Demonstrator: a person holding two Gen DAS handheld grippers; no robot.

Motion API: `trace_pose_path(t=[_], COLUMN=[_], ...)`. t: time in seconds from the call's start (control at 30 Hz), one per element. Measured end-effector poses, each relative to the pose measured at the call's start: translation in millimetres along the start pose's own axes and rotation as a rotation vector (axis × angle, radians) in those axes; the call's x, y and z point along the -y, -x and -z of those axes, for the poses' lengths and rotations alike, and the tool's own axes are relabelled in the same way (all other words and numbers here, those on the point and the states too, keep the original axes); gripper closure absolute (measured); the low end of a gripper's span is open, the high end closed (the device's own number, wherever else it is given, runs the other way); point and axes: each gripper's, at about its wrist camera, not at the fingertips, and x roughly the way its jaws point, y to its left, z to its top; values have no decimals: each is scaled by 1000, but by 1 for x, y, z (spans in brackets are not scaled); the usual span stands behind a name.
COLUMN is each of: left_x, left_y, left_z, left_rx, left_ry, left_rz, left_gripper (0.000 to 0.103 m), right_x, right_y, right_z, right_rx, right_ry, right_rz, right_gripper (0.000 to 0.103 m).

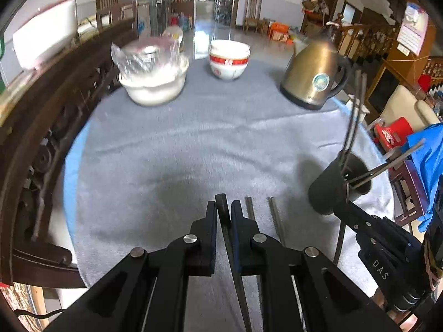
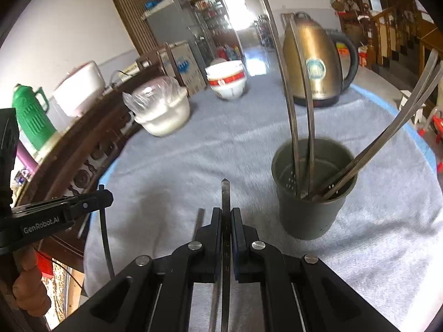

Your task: Organize utensils

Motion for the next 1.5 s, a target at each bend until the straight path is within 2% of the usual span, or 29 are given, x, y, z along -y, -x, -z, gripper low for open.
trace_pose_path(t=[0.23, 0.37, 1.07, 1.27, 1.43, 1.5], left_x=[9, 15, 38, 19, -15, -23], left_y=[37, 51, 72, 57, 7, -14], left_z=[-3, -4, -15, -15, -18, -19], left_rx=[100, 139, 199, 134, -29, -90], left_ry=[-40, -62, -109, -55, 57, 72], left_rz=[-25, -45, -51, -16, 31, 41], left_gripper=[93, 93, 94, 94, 93, 88], right_x=[-14, -19, -10, -3, 2, 2], right_y=[35, 44, 73, 74, 71, 70], right_z=[-5, -5, -22, -17, -13, -11], right_rx=[97, 116, 187, 174, 157, 150], right_ry=[28, 35, 7, -4, -24, -23], right_rz=[-36, -45, -44, -49, -64, -66], right_gripper=[96, 96, 96, 96, 97, 97])
